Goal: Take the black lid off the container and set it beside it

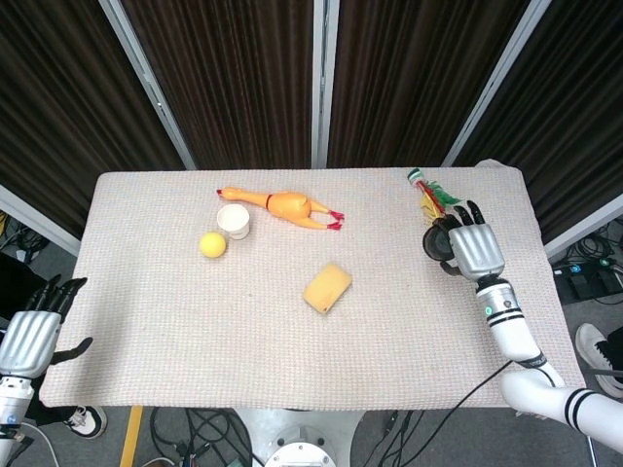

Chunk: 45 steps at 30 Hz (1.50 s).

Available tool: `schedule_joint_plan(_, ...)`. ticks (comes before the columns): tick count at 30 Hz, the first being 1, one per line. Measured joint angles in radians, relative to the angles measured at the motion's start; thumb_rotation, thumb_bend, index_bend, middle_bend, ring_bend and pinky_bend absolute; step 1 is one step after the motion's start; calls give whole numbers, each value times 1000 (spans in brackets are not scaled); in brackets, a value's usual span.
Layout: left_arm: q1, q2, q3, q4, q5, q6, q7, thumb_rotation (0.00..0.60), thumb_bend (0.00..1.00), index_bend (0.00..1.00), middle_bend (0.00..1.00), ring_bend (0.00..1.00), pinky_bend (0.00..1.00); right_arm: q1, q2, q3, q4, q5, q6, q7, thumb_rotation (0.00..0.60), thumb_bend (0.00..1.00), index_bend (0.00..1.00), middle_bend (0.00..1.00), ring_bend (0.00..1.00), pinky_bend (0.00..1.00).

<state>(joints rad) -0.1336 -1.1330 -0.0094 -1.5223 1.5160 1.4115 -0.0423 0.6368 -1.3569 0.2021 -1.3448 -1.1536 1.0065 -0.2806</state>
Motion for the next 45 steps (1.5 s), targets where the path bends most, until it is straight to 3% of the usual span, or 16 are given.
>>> schedule_joint_plan(10,0,6,3,-12,3,0,12,600,188,84,103,0,169,19,-53,-69,-250,-178,-22,-5,600,156,282,436,101,0)
schedule_joint_plan(20,-1,-7,8,0,1,-10,4,600,188,83,103,0,169,-30,-37,-75,-80,-16,-38,20,600,156,282,434,98,0)
schedule_joint_plan(34,9,-6,15,7,5,2,-2,600,188,83,103,0,161,-42,-161,-113,97,-46,-105,122,600,146,280,428,91,0)
schedule_joint_plan(37,9,-14,15,14,14,7,-2,600,188,83,103,0,158,-41,-164,-113,103,-44,-117,122,600,76,228,393,61,0)
schedule_joint_plan(40,8,-15,15,14,13,5,-1,600,187,83,103,0,158,-37,-159,-111,99,-30,-139,116,600,2,106,305,8,0)
schedule_joint_plan(45,11,-11,15,13,10,8,-3,600,188,83,103,0,157,-32,-136,-103,63,-13,-153,103,600,0,22,212,0,0)
